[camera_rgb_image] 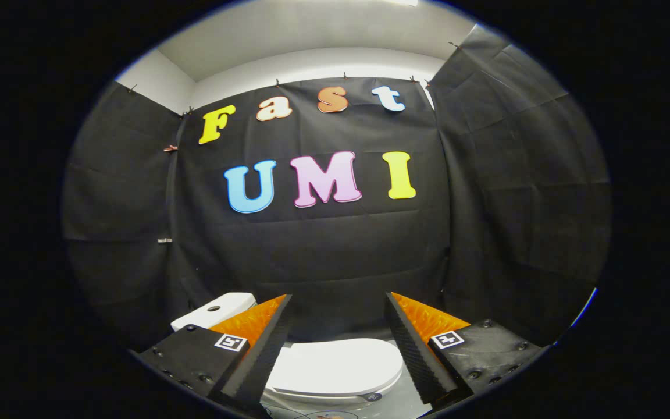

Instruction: Open the toilet lid.

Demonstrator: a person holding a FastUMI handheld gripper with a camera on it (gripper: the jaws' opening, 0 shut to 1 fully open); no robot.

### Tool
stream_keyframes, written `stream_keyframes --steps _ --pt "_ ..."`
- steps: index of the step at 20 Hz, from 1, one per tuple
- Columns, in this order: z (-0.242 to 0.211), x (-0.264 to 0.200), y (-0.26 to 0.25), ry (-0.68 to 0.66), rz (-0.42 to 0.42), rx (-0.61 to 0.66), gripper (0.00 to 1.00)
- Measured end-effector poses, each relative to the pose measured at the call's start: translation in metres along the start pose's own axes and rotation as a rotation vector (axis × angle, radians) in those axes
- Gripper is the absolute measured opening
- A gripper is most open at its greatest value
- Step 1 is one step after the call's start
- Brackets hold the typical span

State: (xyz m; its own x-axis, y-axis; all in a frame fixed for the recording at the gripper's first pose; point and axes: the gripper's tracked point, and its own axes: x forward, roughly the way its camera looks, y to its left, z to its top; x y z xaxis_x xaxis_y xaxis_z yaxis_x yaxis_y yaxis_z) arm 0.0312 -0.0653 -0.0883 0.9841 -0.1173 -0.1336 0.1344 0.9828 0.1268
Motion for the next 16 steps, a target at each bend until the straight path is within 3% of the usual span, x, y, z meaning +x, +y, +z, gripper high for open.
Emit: stream_keyframes --steps 16 --pt "-0.213 0.081 -0.093 0.408 -0.073 0.335 0.98"
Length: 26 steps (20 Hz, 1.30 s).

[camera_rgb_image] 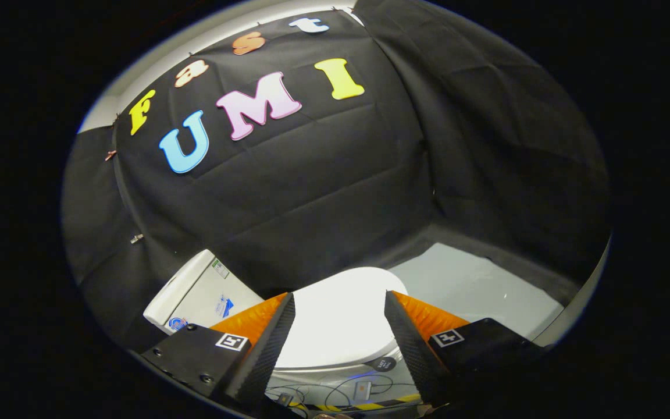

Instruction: Open the toilet lid.

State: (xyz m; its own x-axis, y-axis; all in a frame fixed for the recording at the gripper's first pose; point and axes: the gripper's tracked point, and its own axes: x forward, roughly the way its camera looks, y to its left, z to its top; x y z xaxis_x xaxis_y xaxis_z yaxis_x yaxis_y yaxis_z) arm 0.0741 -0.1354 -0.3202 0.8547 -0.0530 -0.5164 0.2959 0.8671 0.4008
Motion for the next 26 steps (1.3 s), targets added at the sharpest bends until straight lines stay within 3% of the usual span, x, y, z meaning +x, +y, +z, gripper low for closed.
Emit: stream_keyframes --steps 5,18,21,23,24,26 --pt "-0.058 0.044 -0.046 0.125 -0.029 0.125 0.98" --pt "-0.175 0.076 -0.117 0.342 -0.043 0.47 0.96" --pt "-0.196 0.083 -0.116 0.371 -0.039 0.547 0.86" --pt "-0.205 0.087 -0.115 0.379 -0.023 0.6 0.71" --pt "-0.208 0.09 -0.114 0.383 -0.011 0.613 0.71" --pt "-0.219 0.091 -0.113 0.412 -0.01 0.623 0.57"
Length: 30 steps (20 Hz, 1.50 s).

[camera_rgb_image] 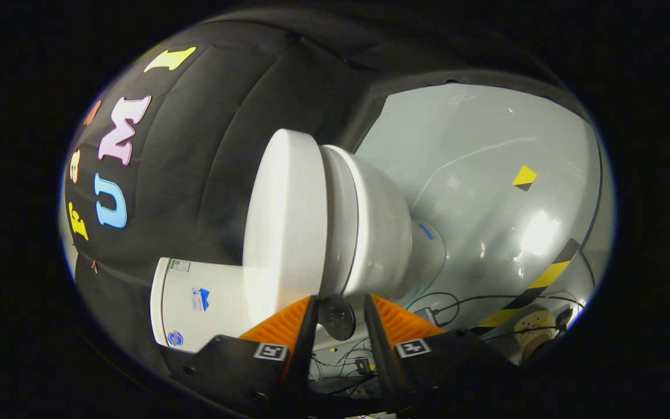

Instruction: Open the toilet lid.

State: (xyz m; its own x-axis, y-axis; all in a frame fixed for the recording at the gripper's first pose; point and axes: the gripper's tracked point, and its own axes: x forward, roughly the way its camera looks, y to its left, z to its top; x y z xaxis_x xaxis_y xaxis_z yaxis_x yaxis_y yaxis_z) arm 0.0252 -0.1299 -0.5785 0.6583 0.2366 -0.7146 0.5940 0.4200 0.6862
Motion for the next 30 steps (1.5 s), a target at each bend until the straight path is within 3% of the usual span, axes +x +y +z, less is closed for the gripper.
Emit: stream_keyframes --steps 1,2,3,6,7,18,30 --pt "0.0 0.001 0.004 0.003 0.025 0.019 0.51" --pt "0.003 -0.001 0.004 -0.003 0.036 0.047 0.51" --pt "0.002 0.0 0.006 0.001 0.056 0.061 0.31" --pt "0.008 -0.001 0.014 -0.016 0.109 0.106 0.29" --pt "0.0 0.012 0.013 -0.012 0.117 0.111 0.12" --pt "0.004 -0.012 0.036 -0.044 0.015 -0.106 0.12" --pt "-0.008 -0.072 0.152 -0.202 -0.06 -0.553 0.11"
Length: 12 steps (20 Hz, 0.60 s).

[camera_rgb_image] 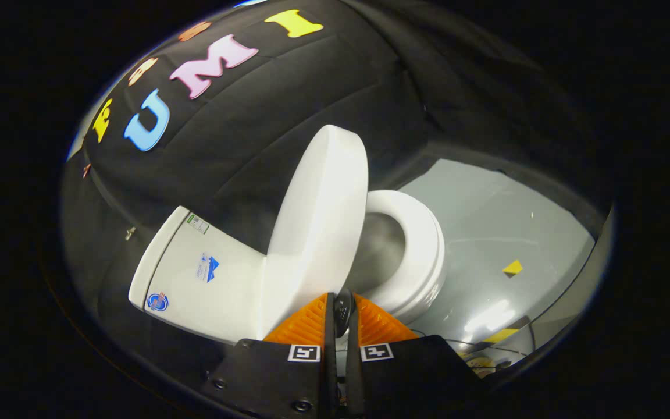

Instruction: Open the toilet lid.

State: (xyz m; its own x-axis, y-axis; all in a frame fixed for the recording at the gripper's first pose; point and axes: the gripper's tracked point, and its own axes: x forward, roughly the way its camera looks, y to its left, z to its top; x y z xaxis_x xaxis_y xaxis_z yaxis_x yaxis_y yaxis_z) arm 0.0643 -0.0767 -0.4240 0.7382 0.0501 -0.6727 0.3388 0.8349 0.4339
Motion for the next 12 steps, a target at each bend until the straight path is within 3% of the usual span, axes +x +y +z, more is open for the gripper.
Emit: stream_keyframes --steps 3,12 --pt "0.008 -0.013 0.033 -0.037 -0.017 -0.108 0.1" --pt "0.013 -0.037 0.116 -0.107 0.011 -0.278 0.1"
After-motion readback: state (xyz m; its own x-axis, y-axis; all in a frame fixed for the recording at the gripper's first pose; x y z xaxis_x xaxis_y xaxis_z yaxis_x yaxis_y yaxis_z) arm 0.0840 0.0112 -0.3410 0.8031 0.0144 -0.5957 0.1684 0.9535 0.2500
